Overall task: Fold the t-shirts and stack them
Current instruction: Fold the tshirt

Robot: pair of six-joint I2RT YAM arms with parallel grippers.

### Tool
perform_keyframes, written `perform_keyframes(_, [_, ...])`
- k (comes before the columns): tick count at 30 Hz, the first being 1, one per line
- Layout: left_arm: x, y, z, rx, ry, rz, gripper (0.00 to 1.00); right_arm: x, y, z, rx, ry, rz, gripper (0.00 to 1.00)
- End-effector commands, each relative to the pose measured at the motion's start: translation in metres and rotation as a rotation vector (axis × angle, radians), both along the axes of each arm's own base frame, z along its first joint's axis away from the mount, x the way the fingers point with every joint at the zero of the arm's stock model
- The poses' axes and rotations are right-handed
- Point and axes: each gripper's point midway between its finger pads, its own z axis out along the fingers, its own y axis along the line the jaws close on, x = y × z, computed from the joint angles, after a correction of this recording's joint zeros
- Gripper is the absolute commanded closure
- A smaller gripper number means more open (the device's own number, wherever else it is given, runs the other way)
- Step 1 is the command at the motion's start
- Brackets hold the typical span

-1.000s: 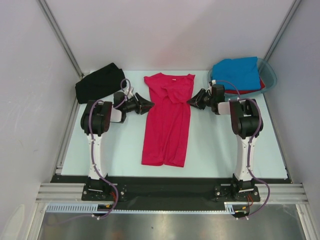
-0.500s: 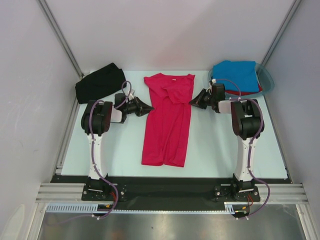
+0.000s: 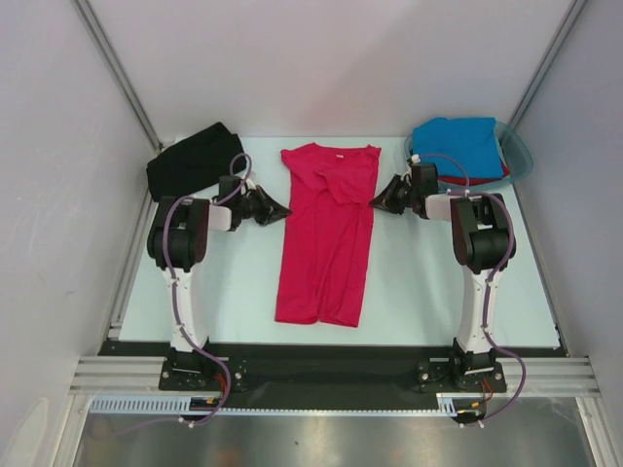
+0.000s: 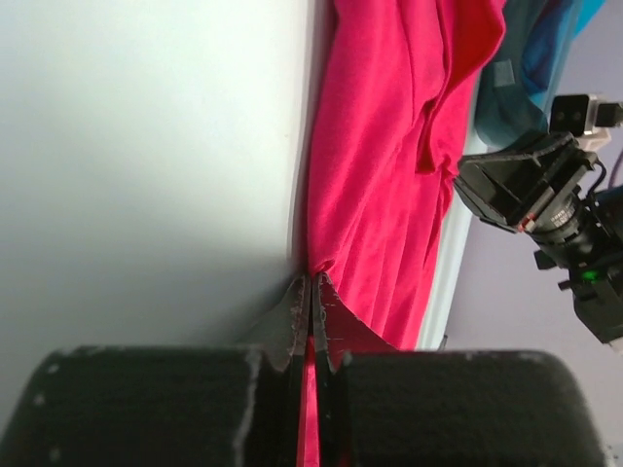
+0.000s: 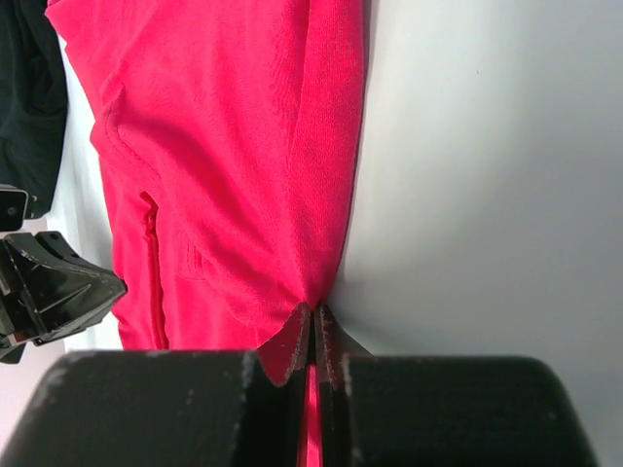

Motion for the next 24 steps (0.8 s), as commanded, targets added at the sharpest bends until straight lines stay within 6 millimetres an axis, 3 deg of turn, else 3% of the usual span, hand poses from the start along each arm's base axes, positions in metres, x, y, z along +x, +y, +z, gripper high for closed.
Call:
perform_keyframes(1, [0.01,0.018,0.014,0.079,-0.052,0.051,0.98,-0.04,0.004,-0.034,-0.012,0.217,0.001,0.97])
perform_keyframes(5, [0.014,0.032,0.019,0.127,-0.072,0.109,1.0,-0.039,0.004,-0.035,-0.017,0.211,0.002,0.97])
perform_keyframes(6, [0.014,0.032,0.021,0.134,-0.083,0.102,0.94,-0.04,0.005,-0.034,-0.008,0.216,0.012,0.96])
perform_keyframes(7, [0.01,0.026,0.022,0.111,-0.078,0.063,0.85,-0.041,0.007,-0.033,-0.002,0.214,0.019,0.85])
perform_keyframes(9, [0.018,0.025,0.028,0.104,-0.086,0.056,0.75,-0.039,0.008,-0.03,0.007,0.203,0.03,0.74])
perform_keyframes(10, [0.018,0.025,0.03,0.103,-0.099,0.061,0.65,-0.038,0.009,-0.028,0.009,0.2,0.031,0.68])
perform_keyframes(11, [0.017,0.026,0.029,0.113,-0.099,0.068,0.36,-0.038,0.007,-0.026,0.0,0.196,0.023,0.58])
perform_keyframes(13, [0.013,0.03,0.028,0.148,-0.08,0.071,0.22,-0.039,0.003,-0.018,-0.03,0.184,0.015,0.49])
perform_keyframes(15, [0.011,0.033,0.035,0.17,-0.091,0.082,0.12,-0.036,-0.007,-0.015,-0.1,0.164,-0.017,0.48])
perform_keyframes(18, [0.002,0.034,0.042,0.168,-0.092,0.105,0.1,-0.037,-0.016,0.005,-0.179,0.134,-0.054,0.47])
perform_keyframes(19, [0.0,0.035,0.056,0.169,-0.115,0.116,0.1,-0.041,-0.017,0.008,-0.197,0.137,-0.054,0.46])
perform_keyframes(23, [-0.031,0.028,0.059,0.208,-0.089,0.114,0.09,-0.051,-0.024,0.036,-0.282,0.1,-0.096,0.46])
perform_keyframes(24, [-0.036,0.027,0.059,0.21,-0.083,0.122,0.09,-0.061,-0.028,0.032,-0.298,0.123,-0.104,0.46])
